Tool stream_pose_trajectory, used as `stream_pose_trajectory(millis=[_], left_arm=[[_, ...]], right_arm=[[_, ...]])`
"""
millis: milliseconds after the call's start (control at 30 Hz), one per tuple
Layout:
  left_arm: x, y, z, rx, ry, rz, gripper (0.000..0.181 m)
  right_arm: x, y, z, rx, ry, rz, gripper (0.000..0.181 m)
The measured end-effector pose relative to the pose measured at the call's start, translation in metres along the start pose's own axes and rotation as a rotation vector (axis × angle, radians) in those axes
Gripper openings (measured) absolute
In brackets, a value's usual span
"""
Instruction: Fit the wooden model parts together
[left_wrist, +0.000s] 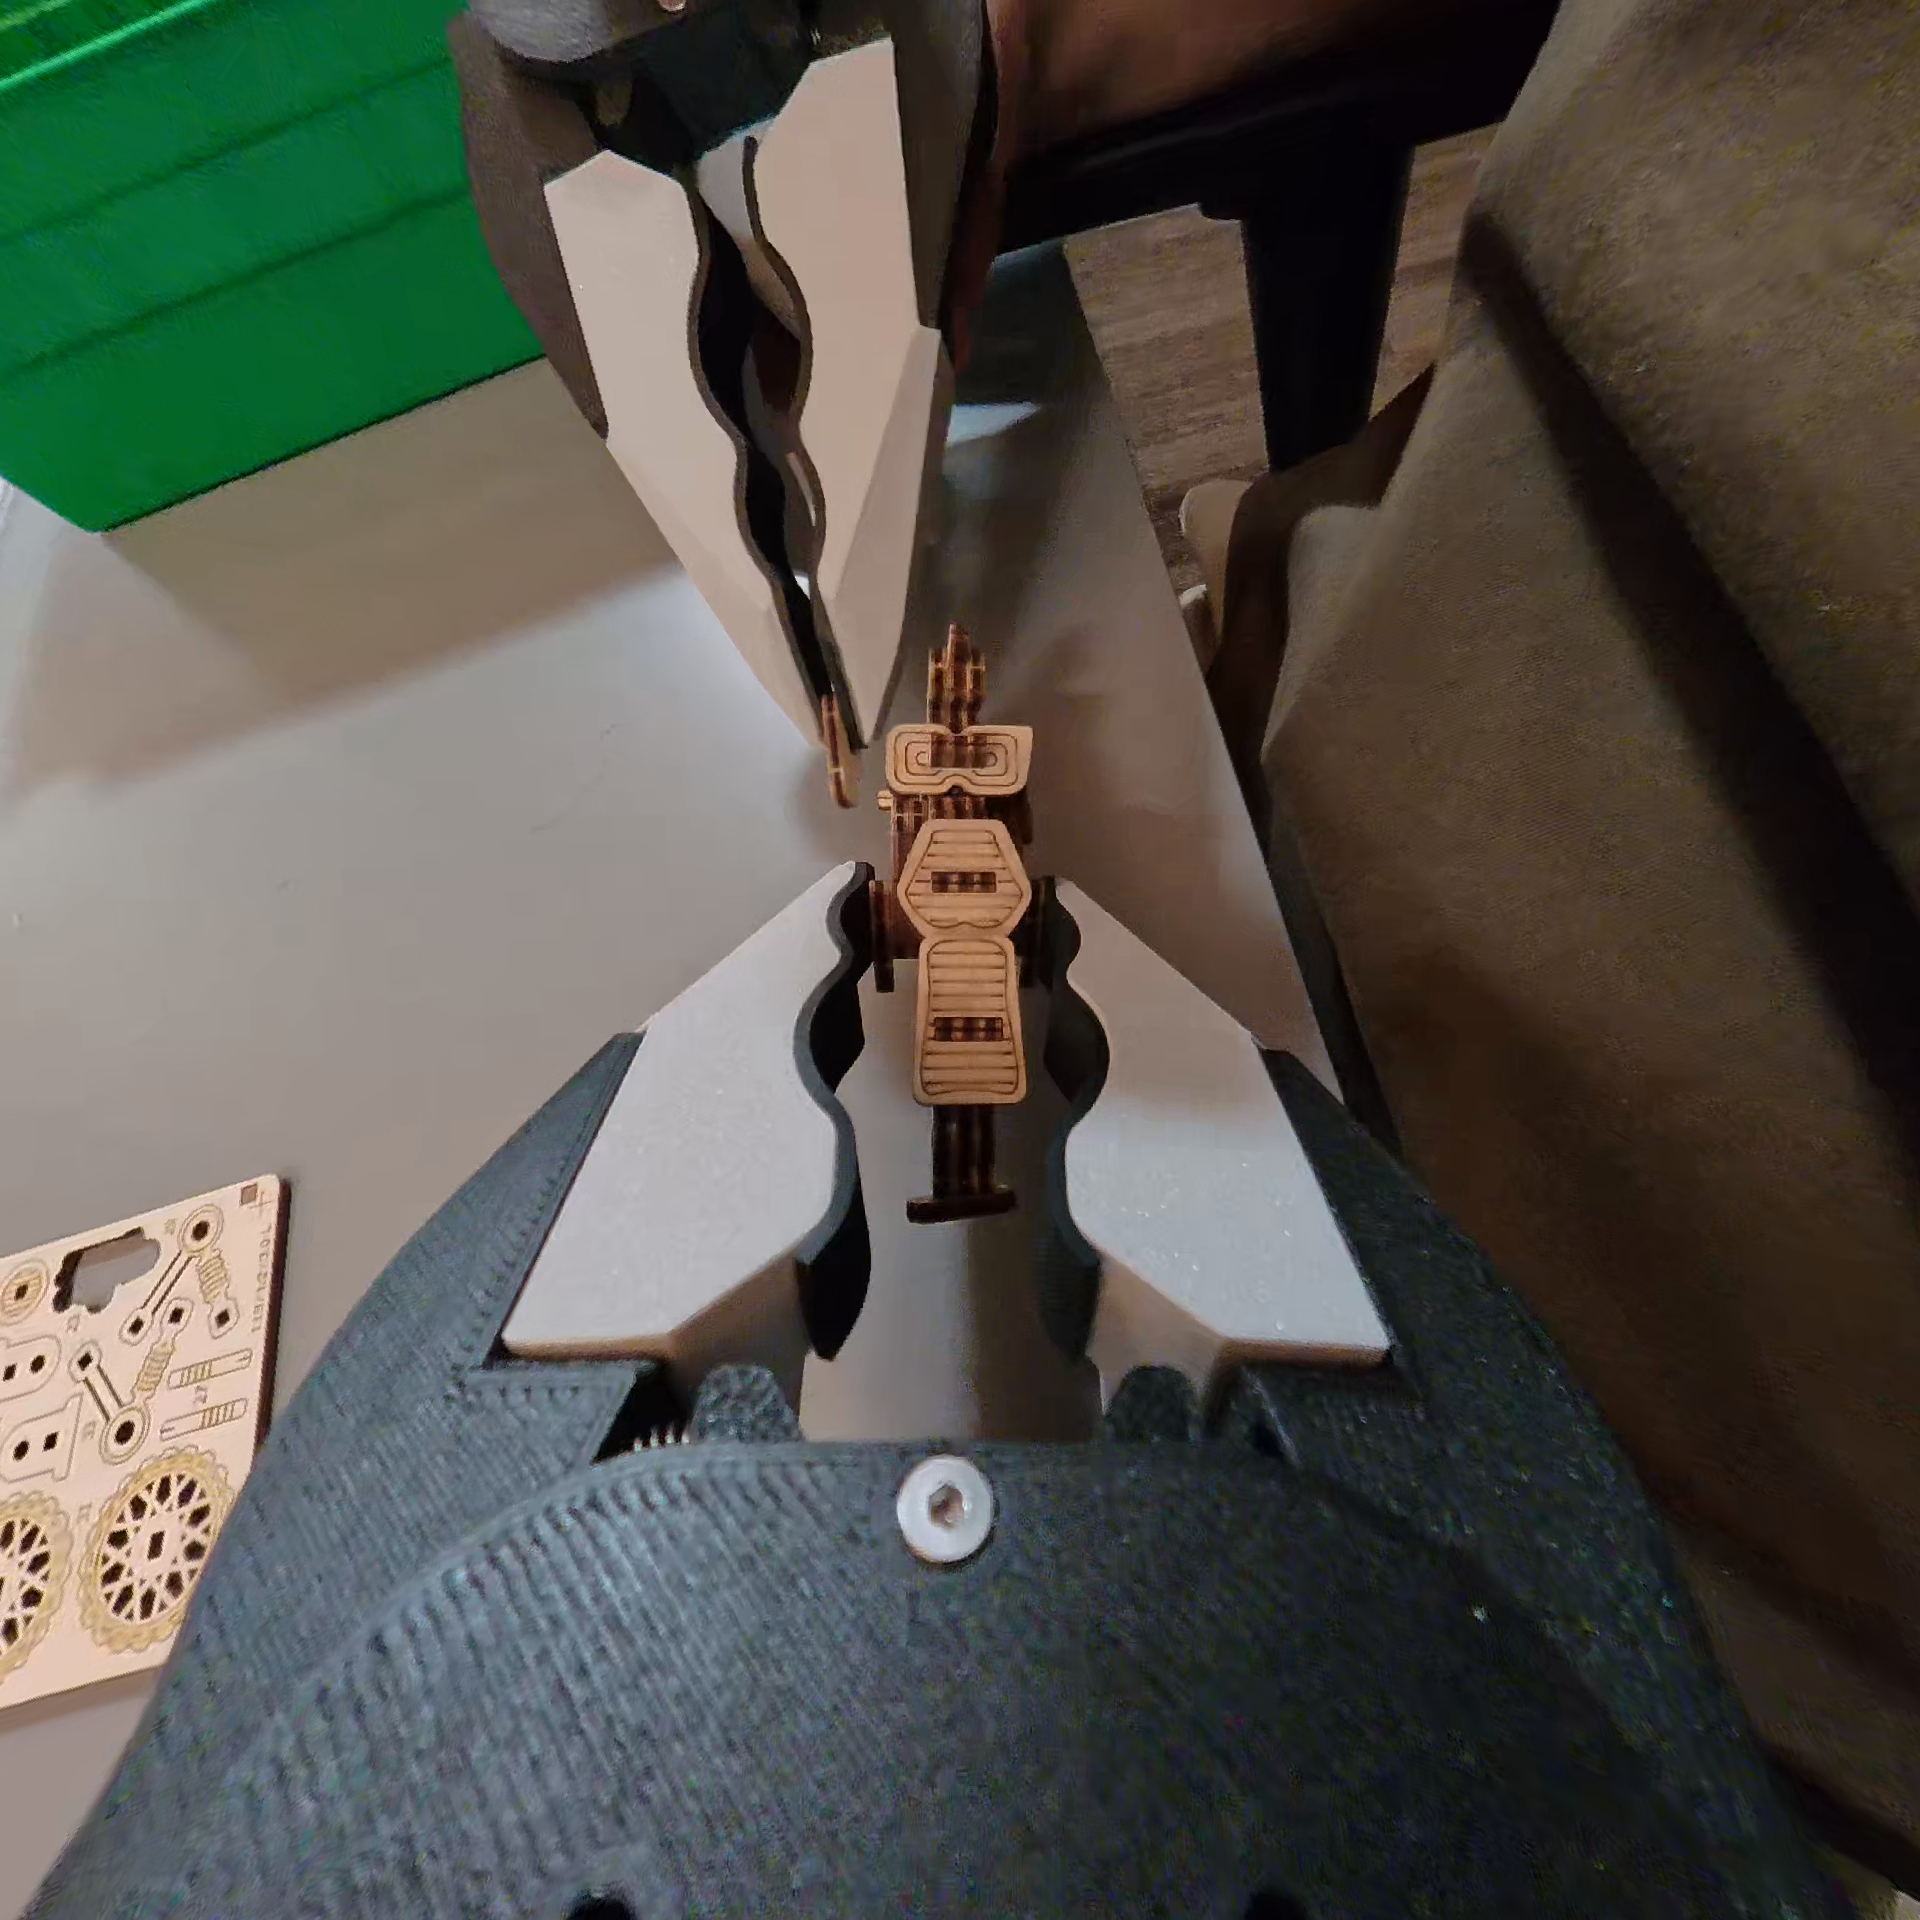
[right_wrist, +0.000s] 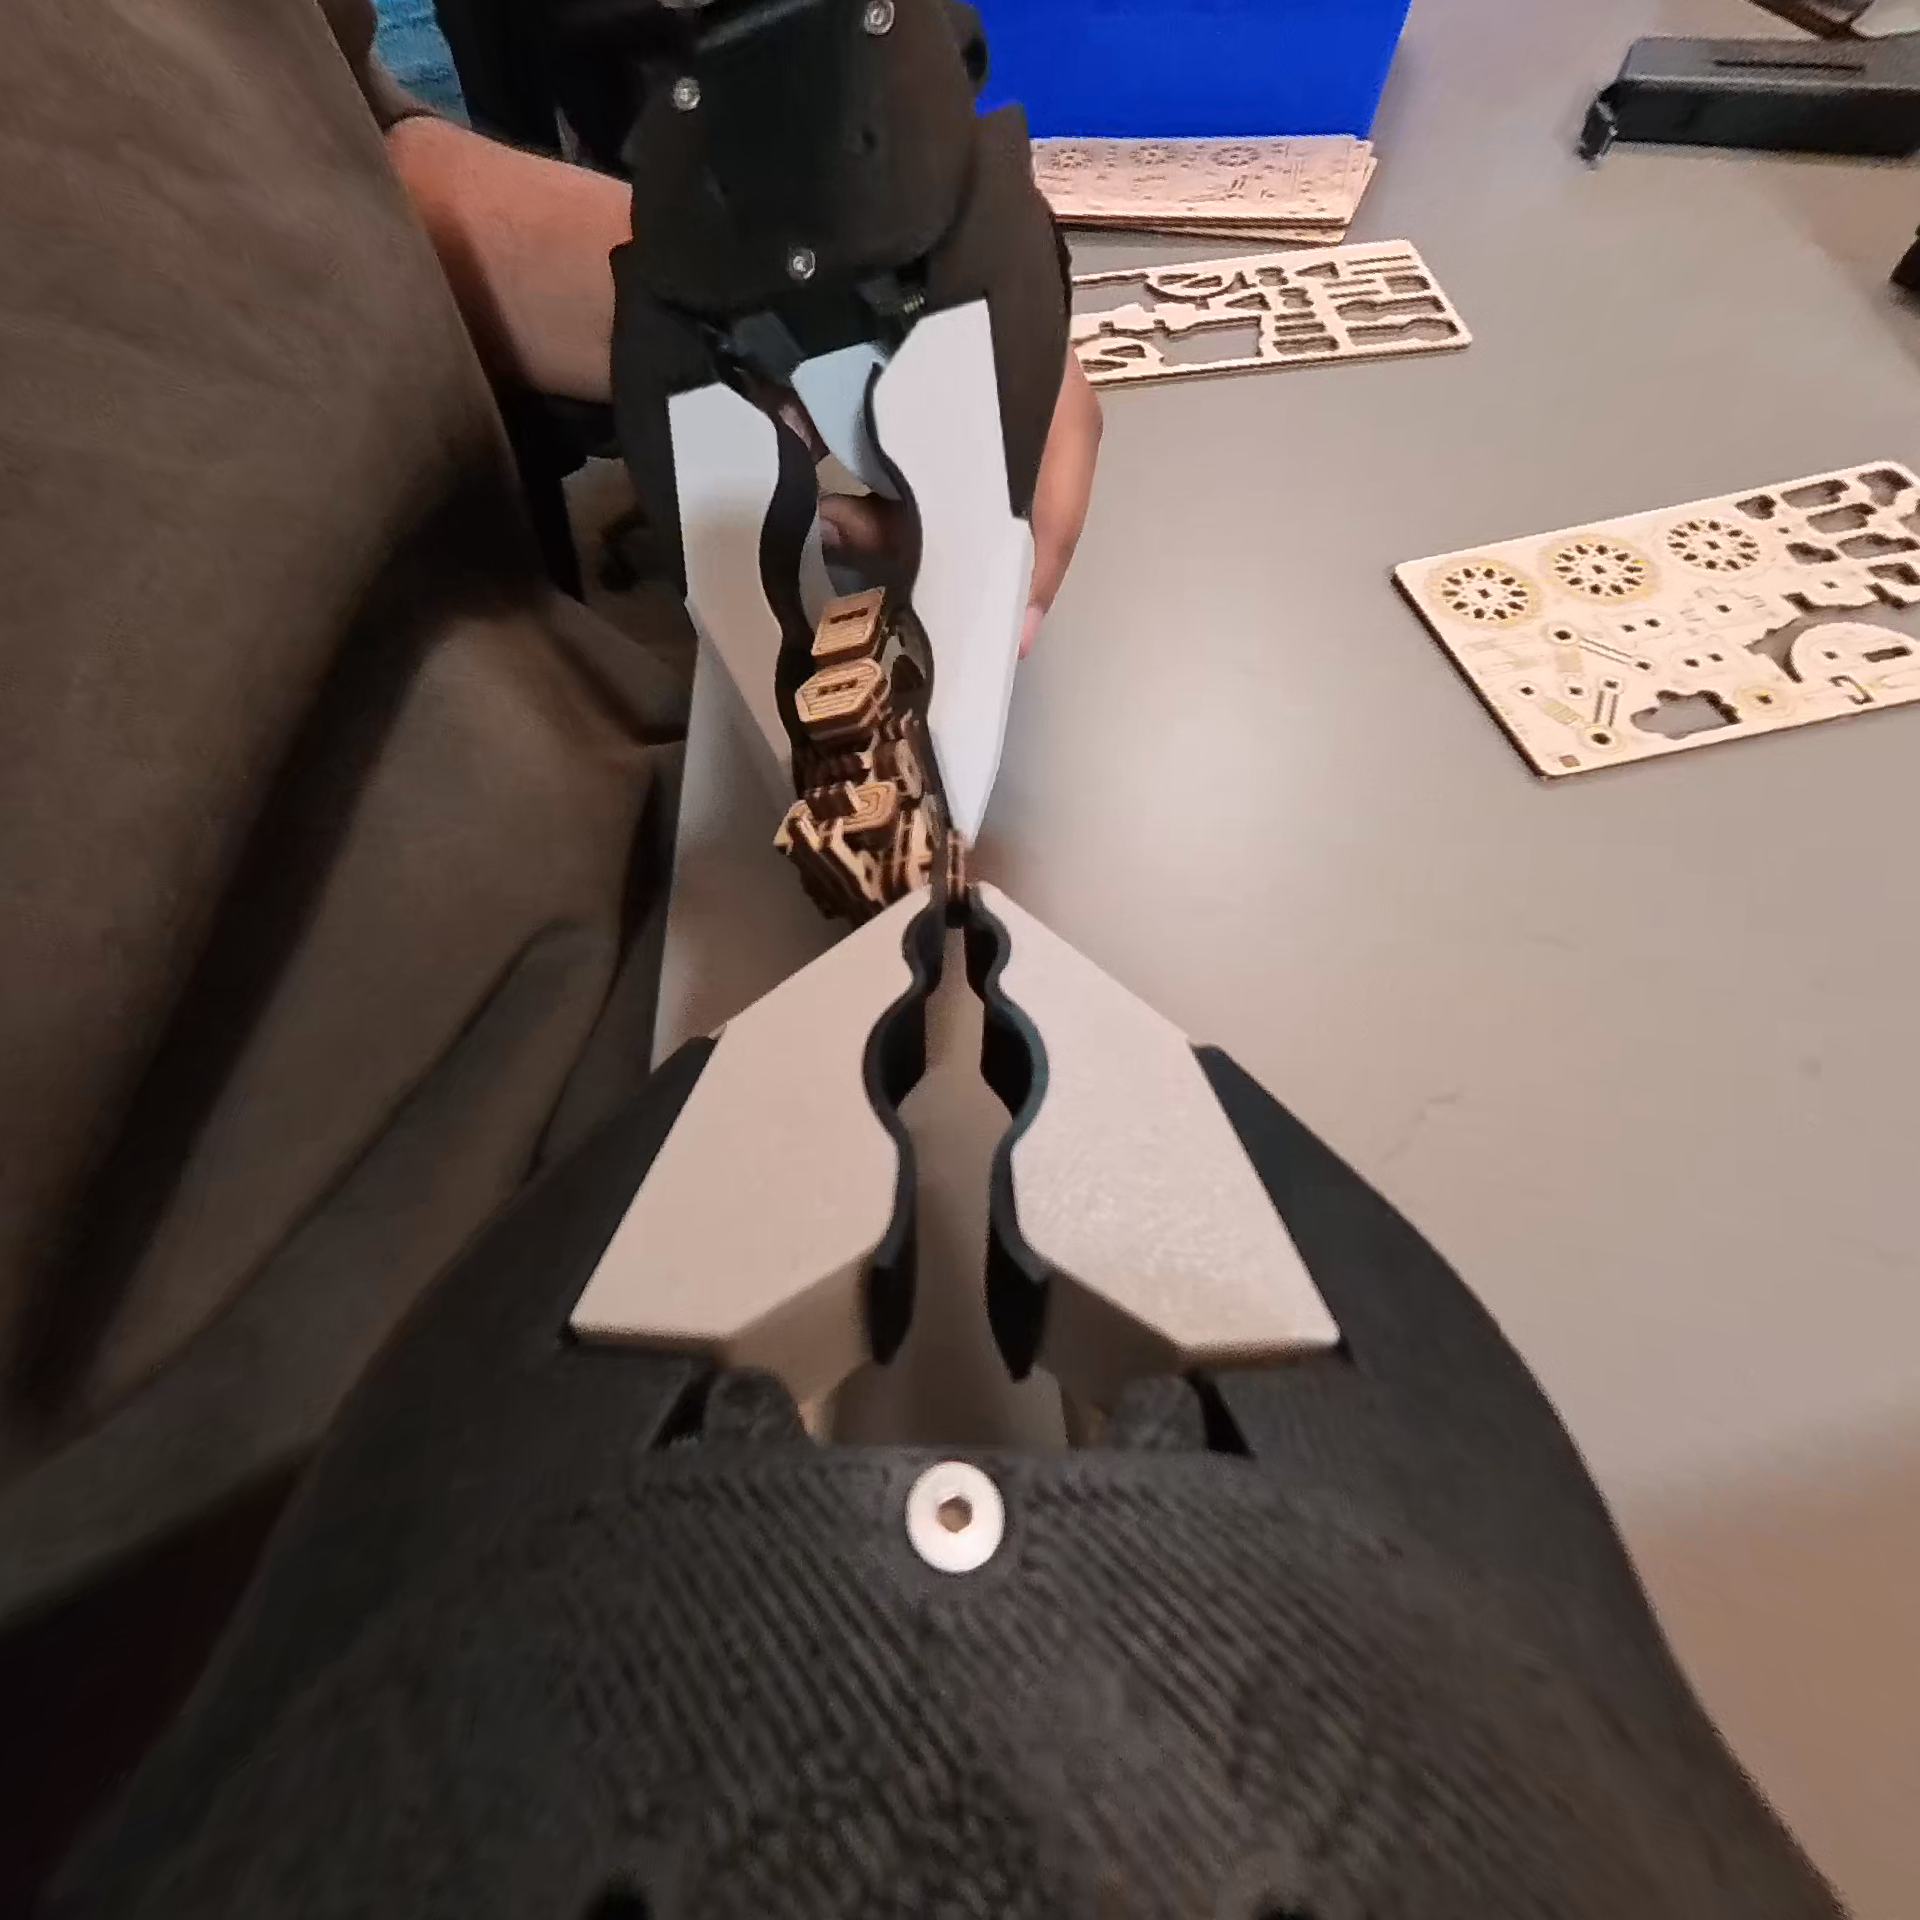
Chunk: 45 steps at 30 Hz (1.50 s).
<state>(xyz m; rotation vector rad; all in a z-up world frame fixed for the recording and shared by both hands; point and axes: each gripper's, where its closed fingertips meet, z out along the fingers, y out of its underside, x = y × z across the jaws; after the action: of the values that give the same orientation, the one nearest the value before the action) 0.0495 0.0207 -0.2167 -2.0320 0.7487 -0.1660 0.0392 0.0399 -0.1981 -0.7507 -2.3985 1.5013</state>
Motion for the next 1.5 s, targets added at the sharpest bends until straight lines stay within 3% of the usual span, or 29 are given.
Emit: stream_pose_trajectory(millis=[33,533,933,1200,1500], left_arm=[[0.001,-0.001,0.0,0.003,0.005,0.001,0.03],[0.01,0.003,0.004,-0.012,0.073,-0.045,0.029],[-0.009,0.004,-0.016,0.068,0.064,-0.16,0.029],[-0.017,0.013,-0.012,0.001,-0.027,-0.077,0.029],[-0.014,0.019,-0.007,-0.043,-0.024,-0.059,0.028]], right_arm=[[-0.001,0.0,0.001,-0.002,0.003,-0.009,0.001],[-0.008,0.012,0.009,-0.075,-0.002,-0.039,0.002],[0.021,0.024,-0.001,-0.113,0.088,0.093,0.008],[0.001,0.045,0.008,-0.24,-0.007,0.076,0.015],[0.008,0.045,0.012,-0.262,0.074,0.015,0.007]])
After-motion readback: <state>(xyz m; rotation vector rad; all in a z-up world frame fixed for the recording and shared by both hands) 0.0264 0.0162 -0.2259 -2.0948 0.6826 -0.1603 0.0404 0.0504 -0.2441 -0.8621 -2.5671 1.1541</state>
